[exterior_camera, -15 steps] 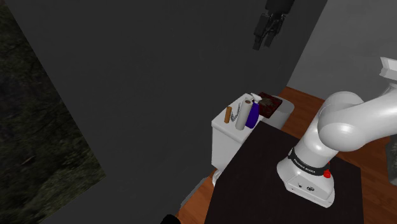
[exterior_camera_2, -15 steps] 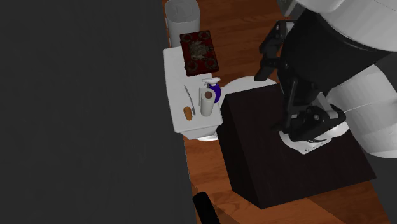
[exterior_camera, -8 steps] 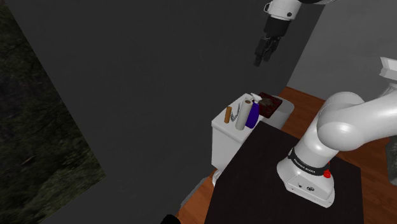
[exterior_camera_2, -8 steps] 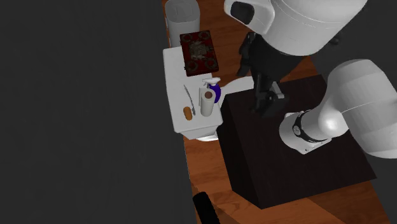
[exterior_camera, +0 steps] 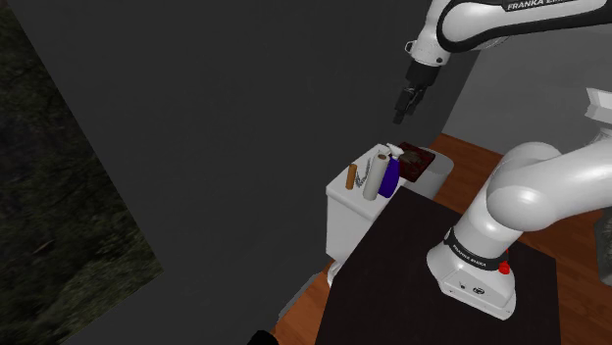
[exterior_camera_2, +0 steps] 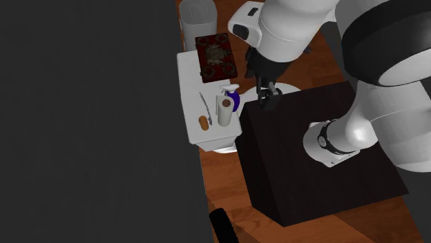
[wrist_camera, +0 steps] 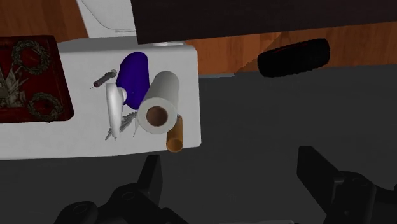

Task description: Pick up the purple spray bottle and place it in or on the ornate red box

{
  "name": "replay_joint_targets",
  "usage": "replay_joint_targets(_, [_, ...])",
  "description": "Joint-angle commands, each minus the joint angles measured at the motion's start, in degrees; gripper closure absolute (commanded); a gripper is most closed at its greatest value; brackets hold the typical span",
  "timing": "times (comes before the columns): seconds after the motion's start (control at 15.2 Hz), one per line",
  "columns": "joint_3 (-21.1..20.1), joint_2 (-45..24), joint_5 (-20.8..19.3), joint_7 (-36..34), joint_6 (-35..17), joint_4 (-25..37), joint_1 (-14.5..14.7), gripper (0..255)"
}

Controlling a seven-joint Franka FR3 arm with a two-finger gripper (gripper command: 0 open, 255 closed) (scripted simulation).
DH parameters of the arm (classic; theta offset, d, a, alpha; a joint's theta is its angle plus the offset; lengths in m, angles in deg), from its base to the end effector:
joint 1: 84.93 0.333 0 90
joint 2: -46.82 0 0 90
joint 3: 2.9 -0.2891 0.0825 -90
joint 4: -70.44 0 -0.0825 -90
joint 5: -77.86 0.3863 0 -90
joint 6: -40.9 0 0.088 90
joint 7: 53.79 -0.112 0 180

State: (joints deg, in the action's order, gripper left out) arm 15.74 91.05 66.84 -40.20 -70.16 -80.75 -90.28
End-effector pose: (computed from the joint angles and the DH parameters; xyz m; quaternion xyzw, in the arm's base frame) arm 0.3186 -0.1514 0.4443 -0.9993 0.0168 -0.0308 0.0138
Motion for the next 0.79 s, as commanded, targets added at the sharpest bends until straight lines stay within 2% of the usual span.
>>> replay_joint_targets(0.0, [2.4, -2.0, -1.6, 2.2, -3.9, -1.7, -0.7, 0])
replay_joint_targets(0.4, [10.0, -10.8, -5.2, 8.9, -15.3, -4.1, -1.9, 0])
replay_joint_targets(0.73, [17.2, -21.3, -5.4, 15.7, -25.6, -3.7, -0.8, 0])
